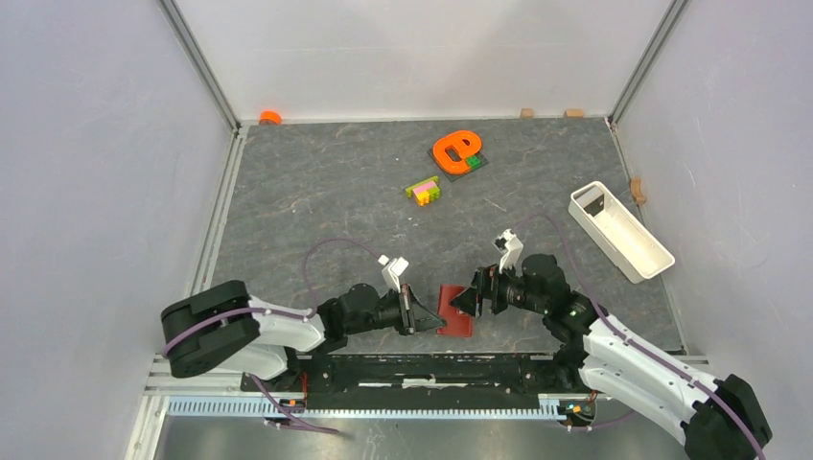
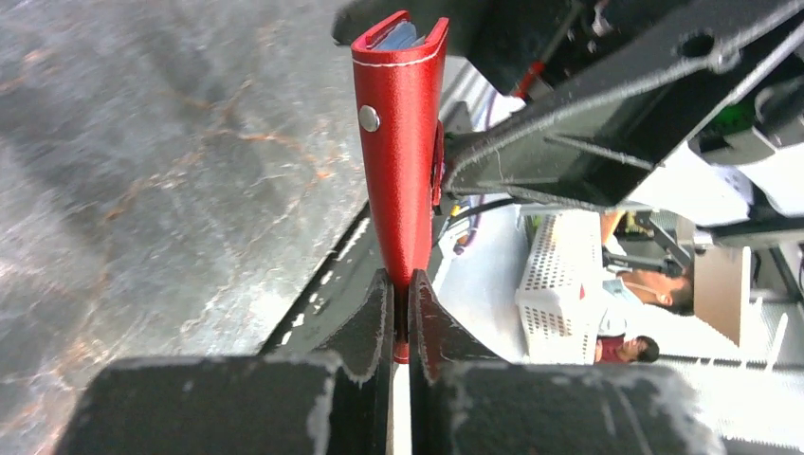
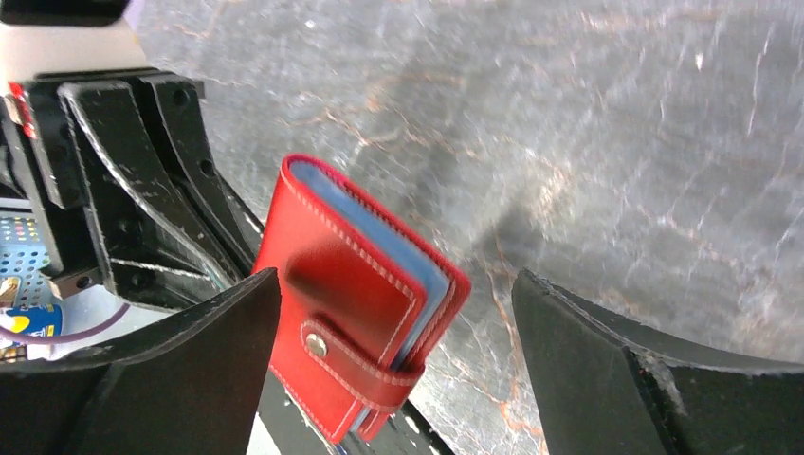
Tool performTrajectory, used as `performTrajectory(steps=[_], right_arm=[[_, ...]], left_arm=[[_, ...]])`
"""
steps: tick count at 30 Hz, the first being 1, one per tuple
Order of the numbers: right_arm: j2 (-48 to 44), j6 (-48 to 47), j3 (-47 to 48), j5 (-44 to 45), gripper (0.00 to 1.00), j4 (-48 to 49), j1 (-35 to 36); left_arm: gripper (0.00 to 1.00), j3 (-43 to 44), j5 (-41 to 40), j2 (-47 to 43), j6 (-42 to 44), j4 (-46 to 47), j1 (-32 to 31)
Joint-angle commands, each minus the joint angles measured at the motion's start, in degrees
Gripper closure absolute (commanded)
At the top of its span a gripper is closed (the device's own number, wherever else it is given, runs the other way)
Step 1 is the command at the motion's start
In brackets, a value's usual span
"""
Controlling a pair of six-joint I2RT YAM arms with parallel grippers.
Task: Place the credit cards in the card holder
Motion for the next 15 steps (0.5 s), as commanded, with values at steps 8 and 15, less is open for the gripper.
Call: performTrajectory(steps=[8,15], right_arm=[[-1.4,-5.1,5.9,-16.7,0.26,3.3,-3.3],[-2.9,-2.9,5.1,-20.9,0.93,7.2,-3.3]], left_arm=[[0.98,0.1,4.8,-10.0,10.7,-1.3,-0.2],[0.57,-0.2,3.4,-12.5,10.8,-2.4,-0.2]])
